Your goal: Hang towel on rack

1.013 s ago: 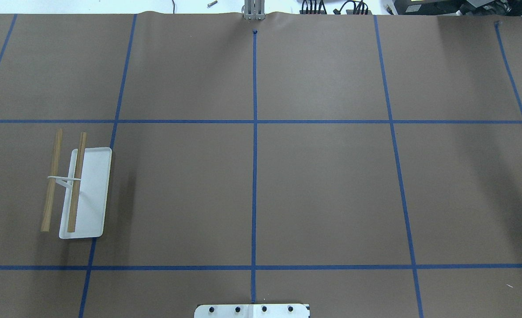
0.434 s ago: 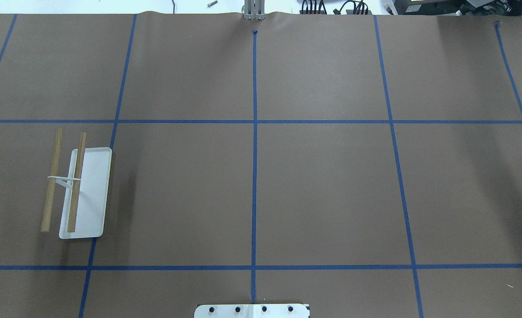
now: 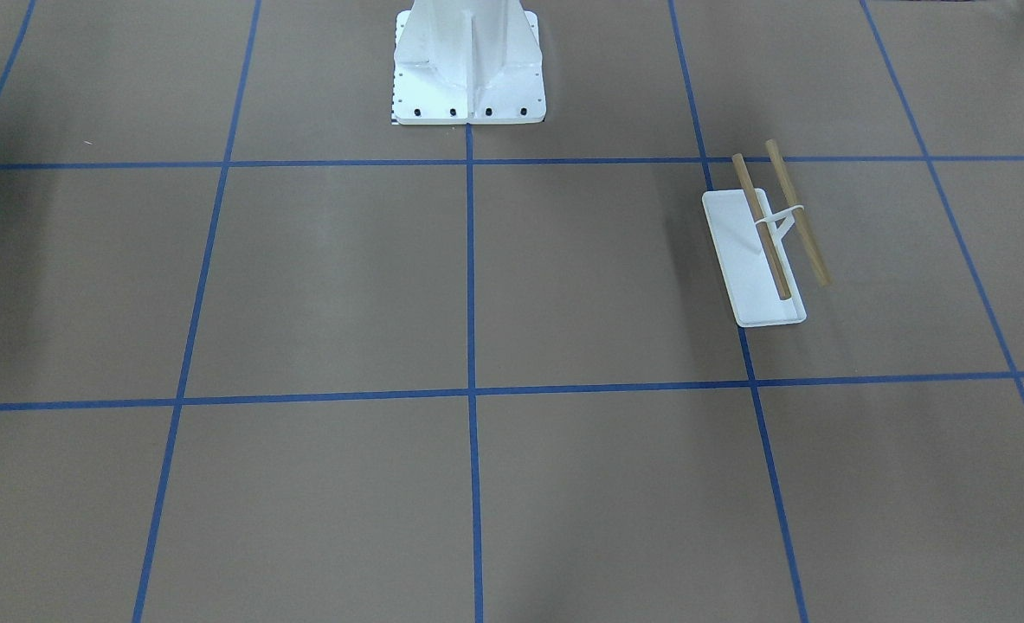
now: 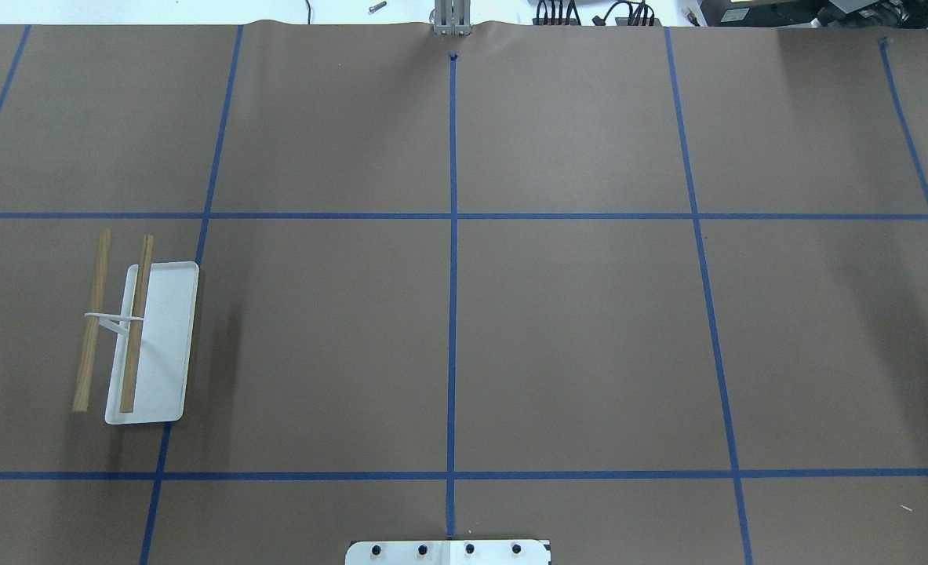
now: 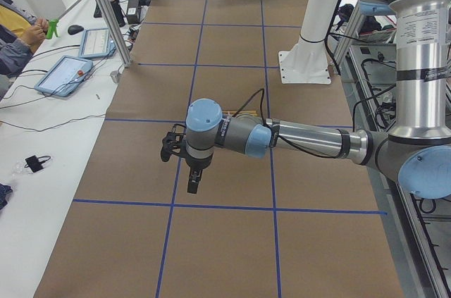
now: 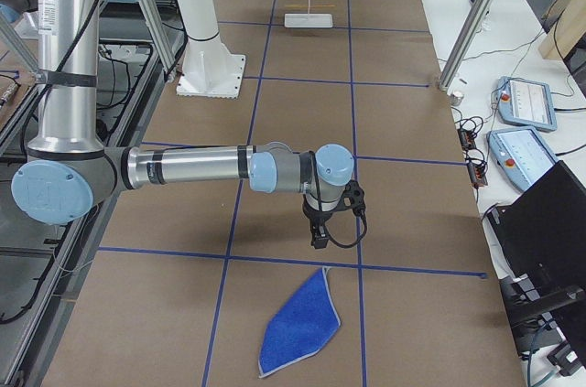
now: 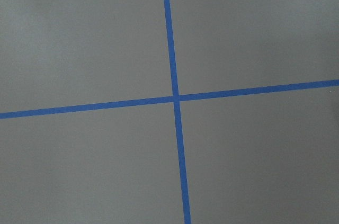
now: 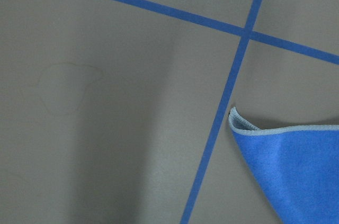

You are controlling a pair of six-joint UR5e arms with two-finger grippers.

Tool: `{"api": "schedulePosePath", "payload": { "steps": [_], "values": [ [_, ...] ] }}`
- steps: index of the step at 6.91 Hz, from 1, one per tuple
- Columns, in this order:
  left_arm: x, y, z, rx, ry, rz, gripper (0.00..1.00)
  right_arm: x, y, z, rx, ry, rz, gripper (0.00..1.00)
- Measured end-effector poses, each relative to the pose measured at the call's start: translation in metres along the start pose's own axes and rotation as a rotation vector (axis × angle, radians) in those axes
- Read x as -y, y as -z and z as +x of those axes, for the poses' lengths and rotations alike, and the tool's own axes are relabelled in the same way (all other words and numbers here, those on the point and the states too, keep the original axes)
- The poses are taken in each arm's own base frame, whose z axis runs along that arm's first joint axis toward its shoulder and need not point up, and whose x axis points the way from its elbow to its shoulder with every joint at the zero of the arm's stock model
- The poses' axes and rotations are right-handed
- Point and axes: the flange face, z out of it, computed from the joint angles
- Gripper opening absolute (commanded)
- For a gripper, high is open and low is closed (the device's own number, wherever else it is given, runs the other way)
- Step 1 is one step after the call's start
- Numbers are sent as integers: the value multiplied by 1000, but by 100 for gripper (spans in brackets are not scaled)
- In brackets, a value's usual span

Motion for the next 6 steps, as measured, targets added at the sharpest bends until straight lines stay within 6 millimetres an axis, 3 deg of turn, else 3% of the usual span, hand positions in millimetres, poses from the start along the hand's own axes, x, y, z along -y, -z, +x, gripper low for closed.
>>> {"api": "schedulePosePath", "payload": {
  "steps": [3, 6],
  "values": [
    [0, -1, 0, 0, 0, -2, 98, -27, -25, 58, -50, 286, -52, 100],
    [0, -1, 1, 0, 0, -3, 98, -45, -47, 99, -46, 271, -80, 100]
  ]
}}
